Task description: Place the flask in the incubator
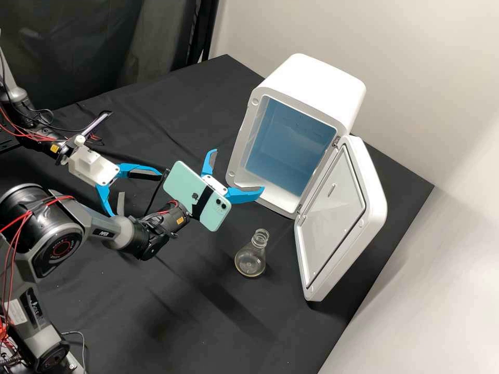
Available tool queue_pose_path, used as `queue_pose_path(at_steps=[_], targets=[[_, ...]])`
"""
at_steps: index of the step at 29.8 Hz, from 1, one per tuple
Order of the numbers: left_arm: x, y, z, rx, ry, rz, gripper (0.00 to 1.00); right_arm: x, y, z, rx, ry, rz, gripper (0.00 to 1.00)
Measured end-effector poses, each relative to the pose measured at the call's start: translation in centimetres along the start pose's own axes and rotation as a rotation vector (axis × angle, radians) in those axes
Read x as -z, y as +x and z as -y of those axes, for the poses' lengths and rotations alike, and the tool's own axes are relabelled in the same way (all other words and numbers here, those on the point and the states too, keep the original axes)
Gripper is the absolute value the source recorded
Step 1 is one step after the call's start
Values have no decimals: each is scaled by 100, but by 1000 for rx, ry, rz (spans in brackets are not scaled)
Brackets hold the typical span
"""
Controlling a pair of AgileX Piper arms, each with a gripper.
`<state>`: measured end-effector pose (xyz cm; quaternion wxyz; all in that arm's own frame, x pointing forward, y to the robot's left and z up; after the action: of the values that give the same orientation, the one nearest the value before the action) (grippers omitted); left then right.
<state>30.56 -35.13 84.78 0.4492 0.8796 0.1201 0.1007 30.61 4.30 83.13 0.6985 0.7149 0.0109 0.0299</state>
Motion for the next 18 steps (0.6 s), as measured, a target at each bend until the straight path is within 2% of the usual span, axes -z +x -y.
queue_pose_path(at_steps=[6, 11, 18], targets=[[73, -3, 2, 1, -3, -22, 100, 0, 0, 0, 0, 0, 0, 100], [130, -6, -5, 1, 8, -24, 100, 0, 0, 0, 0, 0, 0, 100], [362, -30, -33, -6, 3, -88, 100, 0, 0, 0, 0, 0, 0, 100]])
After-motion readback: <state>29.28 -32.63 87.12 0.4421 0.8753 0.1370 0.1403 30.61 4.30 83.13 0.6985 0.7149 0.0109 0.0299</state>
